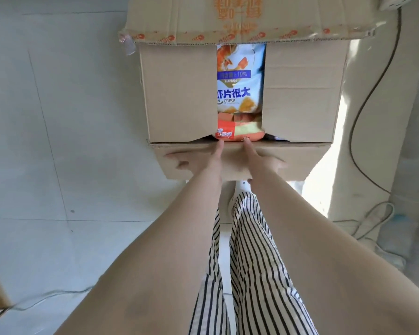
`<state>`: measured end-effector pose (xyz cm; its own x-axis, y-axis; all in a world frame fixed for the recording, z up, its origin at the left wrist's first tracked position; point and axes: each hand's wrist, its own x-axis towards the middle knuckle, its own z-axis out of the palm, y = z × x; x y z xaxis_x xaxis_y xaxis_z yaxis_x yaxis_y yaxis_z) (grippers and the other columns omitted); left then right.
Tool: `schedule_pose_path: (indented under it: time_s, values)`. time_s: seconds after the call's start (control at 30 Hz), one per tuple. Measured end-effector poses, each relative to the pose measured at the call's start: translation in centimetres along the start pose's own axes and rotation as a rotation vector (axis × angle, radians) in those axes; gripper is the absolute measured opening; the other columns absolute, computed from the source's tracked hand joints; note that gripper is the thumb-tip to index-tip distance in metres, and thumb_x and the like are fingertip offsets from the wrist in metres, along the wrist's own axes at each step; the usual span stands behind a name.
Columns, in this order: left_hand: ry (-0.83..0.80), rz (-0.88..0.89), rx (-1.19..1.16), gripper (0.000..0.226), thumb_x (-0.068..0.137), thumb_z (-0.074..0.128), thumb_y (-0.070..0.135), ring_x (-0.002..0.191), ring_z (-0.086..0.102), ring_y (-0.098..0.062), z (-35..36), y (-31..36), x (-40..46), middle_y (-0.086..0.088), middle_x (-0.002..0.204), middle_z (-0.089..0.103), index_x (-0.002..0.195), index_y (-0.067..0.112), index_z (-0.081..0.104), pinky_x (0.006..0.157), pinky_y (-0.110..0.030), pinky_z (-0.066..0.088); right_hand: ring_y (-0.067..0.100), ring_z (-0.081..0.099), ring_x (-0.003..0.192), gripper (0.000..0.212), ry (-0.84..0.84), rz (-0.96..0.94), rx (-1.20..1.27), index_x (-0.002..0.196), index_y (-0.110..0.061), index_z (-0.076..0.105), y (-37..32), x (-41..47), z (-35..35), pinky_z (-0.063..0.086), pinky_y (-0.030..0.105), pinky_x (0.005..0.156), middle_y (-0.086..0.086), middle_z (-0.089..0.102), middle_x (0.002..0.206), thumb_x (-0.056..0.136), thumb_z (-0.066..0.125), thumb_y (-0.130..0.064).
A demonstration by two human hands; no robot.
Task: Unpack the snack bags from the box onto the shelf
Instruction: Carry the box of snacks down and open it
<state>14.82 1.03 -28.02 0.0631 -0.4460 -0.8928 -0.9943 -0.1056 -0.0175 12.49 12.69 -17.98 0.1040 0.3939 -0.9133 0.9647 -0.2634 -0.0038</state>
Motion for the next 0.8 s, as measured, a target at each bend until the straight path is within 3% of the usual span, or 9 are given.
schedule_pose_path:
  time_s: [0.1,0.17,0.3,0.4,0.5,0.53,0.6,0.73,0.8]
  values:
    - [0.025,0.148,-0.06,0.159,0.035,0.077,0.078,0.136,0.042,-0.029,-1.8,1.7,-6.6,-0.008,0.155,0.033,0.148,0.029,-0.023,0.114,-0.05,0.027,0.022,0.066,0.097,0.126,-0.044,-0.053,0.232,0.153,-0.017,-0.008,0.6,0.1,0.4,0.049,0.043,0.102,0.011,0.051,0.141,0.071,0.08,-0.054]
    - [0.054,0.342,-0.029,0.136,0.064,0.082,0.054,0.143,0.029,-0.032,-2.5,1.9,-8.9,-0.014,0.157,0.023,0.151,0.015,-0.015,0.117,-0.048,0.022,0.014,0.067,0.083,0.124,-0.116,-0.089,0.305,0.153,-0.023,-0.009,1.1,-0.3,0.4,0.049,0.043,0.102,0.007,0.05,0.144,0.073,0.082,-0.047]
    - [-0.108,0.209,-0.243,0.127,0.079,0.077,0.033,0.122,0.057,-0.022,-2.1,1.8,-8.2,0.001,0.131,0.06,0.135,0.048,-0.036,0.11,-0.043,0.034,0.009,0.071,0.086,0.102,-0.23,-0.174,0.464,0.146,-0.039,-0.004,1.0,-0.2,0.2,0.047,0.034,0.101,0.002,0.053,0.143,0.085,0.076,-0.024]
    - [-0.165,0.157,-0.361,0.09,0.097,0.056,0.03,0.115,0.062,-0.013,-2.0,2.2,-8.1,0.019,0.097,0.073,0.131,0.068,-0.018,0.109,-0.036,0.028,0.01,0.074,0.083,0.094,-0.258,-0.195,0.512,0.152,-0.028,0.003,0.7,-0.3,0.2,0.053,0.023,0.08,0.002,0.066,0.124,0.089,0.072,-0.014]
    - [-0.222,0.143,-0.497,0.06,0.102,0.047,0.027,0.102,0.069,-0.01,-1.8,2.1,-7.7,0.008,0.101,0.074,0.098,0.078,0.017,0.114,-0.037,0.028,0.015,0.075,0.077,0.071,-0.277,-0.252,0.588,0.142,-0.017,0.027,0.8,-0.2,0.2,0.056,0.036,0.094,0.01,0.069,0.105,0.088,0.068,0.002]
    - [-0.212,0.16,-0.483,0.062,0.1,0.051,0.021,0.097,0.07,-0.01,-1.7,2.1,-7.9,0.005,0.099,0.075,0.111,0.074,0.02,0.112,-0.034,0.032,0.016,0.074,0.077,0.067,-0.289,-0.263,0.613,0.14,-0.015,0.03,0.8,-0.2,0.2,0.056,0.038,0.093,0.011,0.068,0.102,0.088,0.067,0.005]
    - [-0.198,0.238,-0.415,0.098,0.091,0.063,0.007,0.093,0.071,-0.01,-1.6,2.1,-8.5,0.004,0.095,0.073,0.144,0.054,-0.004,0.1,-0.026,0.039,0.017,0.074,0.077,0.065,-0.301,-0.273,0.641,0.138,-0.013,0.032,0.8,-0.3,0.3,0.057,0.037,0.09,0.012,0.068,0.1,0.087,0.066,0.008]
    - [-0.179,0.259,-0.376,0.109,0.088,0.067,0.005,0.092,0.072,-0.009,-1.8,2.2,-8.9,0.013,0.08,0.071,0.147,0.043,-0.016,0.094,-0.025,0.039,0.014,0.075,0.076,0.064,-0.282,-0.249,0.629,0.138,-0.016,0.032,0.9,-0.2,0.4,0.057,0.034,0.091,0.01,0.069,0.105,0.088,0.066,0.004]
    - [-0.178,0.212,-0.389,0.097,0.09,0.066,0.01,0.095,0.071,-0.011,-2.0,2.6,-9.1,0.016,0.07,0.069,0.148,0.045,-0.004,0.101,-0.025,0.036,0.013,0.075,0.077,0.067,-0.242,-0.217,0.581,0.14,-0.02,0.031,0.9,-0.2,0.3,0.059,0.022,0.075,0.005,0.071,0.106,0.088,0.07,-0.003]
